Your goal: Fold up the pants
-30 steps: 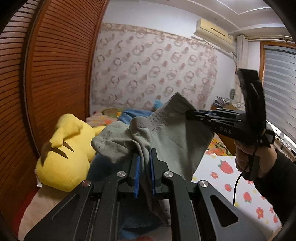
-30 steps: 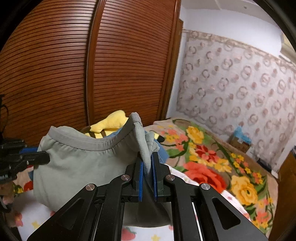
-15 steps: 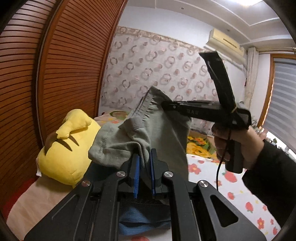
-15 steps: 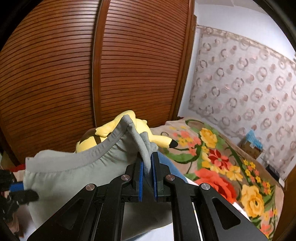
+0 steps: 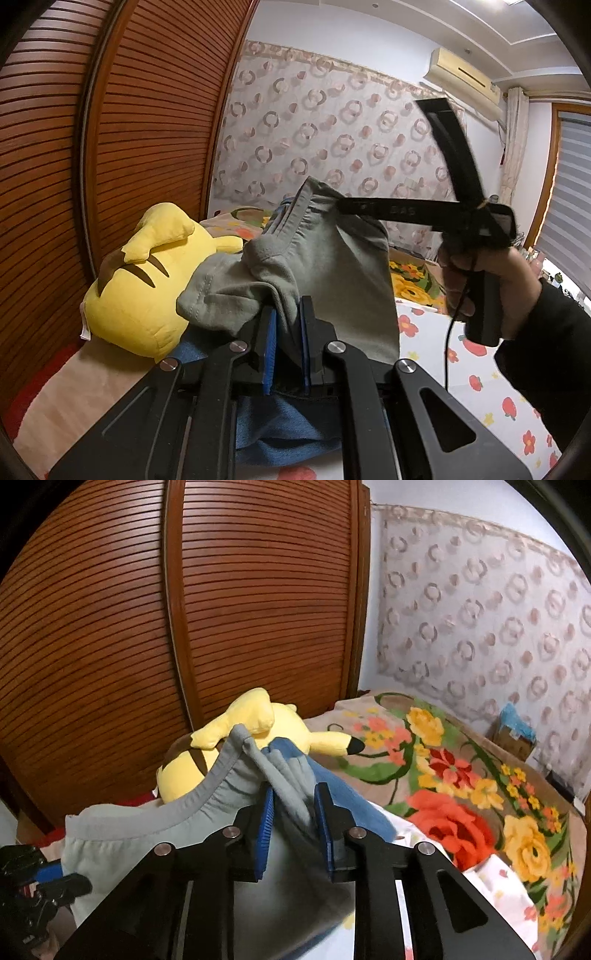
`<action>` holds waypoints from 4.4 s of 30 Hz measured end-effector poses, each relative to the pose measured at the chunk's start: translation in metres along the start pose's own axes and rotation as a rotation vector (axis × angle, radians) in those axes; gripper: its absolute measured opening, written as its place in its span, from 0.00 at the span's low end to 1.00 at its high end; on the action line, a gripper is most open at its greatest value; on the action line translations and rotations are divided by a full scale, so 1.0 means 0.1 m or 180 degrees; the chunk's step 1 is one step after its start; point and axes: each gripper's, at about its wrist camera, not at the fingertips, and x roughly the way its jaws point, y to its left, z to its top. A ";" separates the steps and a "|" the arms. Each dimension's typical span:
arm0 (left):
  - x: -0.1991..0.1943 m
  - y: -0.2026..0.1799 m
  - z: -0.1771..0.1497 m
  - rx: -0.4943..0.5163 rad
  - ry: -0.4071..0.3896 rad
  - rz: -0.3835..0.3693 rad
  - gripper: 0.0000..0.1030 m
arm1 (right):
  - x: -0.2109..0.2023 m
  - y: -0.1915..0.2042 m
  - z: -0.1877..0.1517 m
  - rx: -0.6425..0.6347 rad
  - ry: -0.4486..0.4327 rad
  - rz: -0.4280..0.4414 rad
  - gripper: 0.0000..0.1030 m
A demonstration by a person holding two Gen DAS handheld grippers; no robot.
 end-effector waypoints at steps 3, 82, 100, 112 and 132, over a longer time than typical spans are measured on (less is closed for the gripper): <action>0.00 0.01 -0.02 -0.0004 0.0027 0.0019 0.11 | -0.07 -0.05 -0.07 0.0031 0.0003 0.0017 0.24; -1.39 -1.23 -0.53 0.0939 0.0212 -0.0577 1.00 | -3.08 1.50 -1.97 0.0975 -0.0406 -0.1129 0.63; -1.62 -1.53 -0.45 0.1001 0.0142 -0.0592 1.00 | -3.59 2.02 -1.99 0.1274 -0.0513 -0.1677 0.63; -1.78 -1.55 -0.33 0.1032 0.0046 -0.0576 1.00 | -3.66 2.42 -2.02 0.1254 -0.0659 -0.1860 0.63; -1.78 -1.54 -0.33 0.1028 0.0051 -0.0576 1.00 | -3.69 2.30 -2.09 0.1278 -0.0645 -0.1899 0.63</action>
